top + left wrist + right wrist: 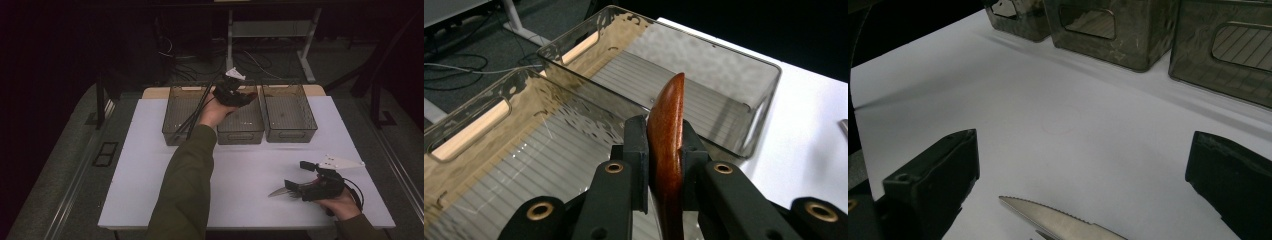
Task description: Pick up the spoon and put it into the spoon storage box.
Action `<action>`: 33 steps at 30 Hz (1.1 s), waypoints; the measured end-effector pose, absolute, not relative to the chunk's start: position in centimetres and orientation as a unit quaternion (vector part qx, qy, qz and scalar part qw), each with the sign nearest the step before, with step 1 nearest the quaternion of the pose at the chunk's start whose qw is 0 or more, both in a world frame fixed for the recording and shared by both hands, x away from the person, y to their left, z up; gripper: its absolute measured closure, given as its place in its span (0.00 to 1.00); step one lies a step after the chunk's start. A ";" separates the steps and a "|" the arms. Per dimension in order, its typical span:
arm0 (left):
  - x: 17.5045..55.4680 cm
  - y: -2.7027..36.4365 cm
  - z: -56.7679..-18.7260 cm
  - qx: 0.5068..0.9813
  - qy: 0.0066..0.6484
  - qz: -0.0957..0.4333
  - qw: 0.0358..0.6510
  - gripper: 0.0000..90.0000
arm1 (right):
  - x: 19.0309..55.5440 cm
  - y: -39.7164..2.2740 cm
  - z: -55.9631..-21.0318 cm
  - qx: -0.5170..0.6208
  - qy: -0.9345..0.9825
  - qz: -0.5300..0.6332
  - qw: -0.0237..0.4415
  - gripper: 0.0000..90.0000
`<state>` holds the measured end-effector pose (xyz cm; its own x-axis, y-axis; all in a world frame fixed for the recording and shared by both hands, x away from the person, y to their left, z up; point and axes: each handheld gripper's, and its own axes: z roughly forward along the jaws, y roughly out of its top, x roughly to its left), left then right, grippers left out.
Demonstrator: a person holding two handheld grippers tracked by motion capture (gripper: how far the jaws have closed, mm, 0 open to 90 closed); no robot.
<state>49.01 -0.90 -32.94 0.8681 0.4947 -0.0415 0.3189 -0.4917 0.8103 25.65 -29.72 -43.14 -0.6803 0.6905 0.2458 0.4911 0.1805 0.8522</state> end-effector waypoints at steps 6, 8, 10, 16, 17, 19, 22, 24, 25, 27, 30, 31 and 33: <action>50.2 -2.3 -33.7 0.854 0.243 0.096 0.450 0.88 | 25.7 -29.7 -43.1 0.388 0.761 0.511 0.099 0.01; 50.5 -2.7 -33.9 0.853 0.242 0.093 0.453 0.88 | 25.6 -29.7 -43.1 0.389 0.760 0.512 0.096 0.01; 50.7 -3.2 -34.1 0.856 0.237 0.094 0.449 0.88 | 25.6 -29.8 -43.1 0.389 0.760 0.512 0.095 0.01; 51.2 -4.1 -35.3 0.860 0.240 0.092 0.440 0.88 | 25.7 -29.9 -43.1 0.390 0.759 0.513 0.094 0.01; 51.3 -4.2 -35.6 0.862 0.244 0.091 0.435 0.88 | 25.7 -29.9 -43.1 0.389 0.759 0.513 0.094 0.01; 51.3 -4.3 -36.1 0.864 0.246 0.090 0.431 0.88 | 25.7 -29.9 -43.1 0.390 0.760 0.512 0.093 0.01; 51.3 -4.5 -36.4 0.865 0.246 0.087 0.428 0.87 | 25.7 -29.9 -43.1 0.389 0.760 0.512 0.094 0.01; 51.2 -4.7 -36.6 0.867 0.249 0.090 0.421 0.87 | 25.7 -29.9 -43.1 0.389 0.760 0.513 0.094 0.01; 51.3 -4.6 -36.6 0.871 0.247 0.090 0.416 0.86 | 25.7 -29.9 -43.1 0.389 0.759 0.513 0.094 0.01; 51.3 -4.6 -36.8 0.876 0.250 0.095 0.402 0.86 | 25.7 -29.9 -43.1 0.389 0.759 0.513 0.094 0.01; 51.3 -4.4 -36.9 0.872 0.257 0.096 0.406 0.83 | 25.7 -29.9 -43.1 0.389 0.759 0.513 0.094 0.01; 51.2 -4.4 -37.0 0.871 0.261 0.095 0.406 0.80 | 25.7 -29.9 -43.1 0.389 0.759 0.514 0.095 0.01; 51.2 -4.3 -37.0 0.872 0.260 0.099 0.403 0.75 | 25.7 -29.9 -43.1 0.389 0.759 0.514 0.094 0.01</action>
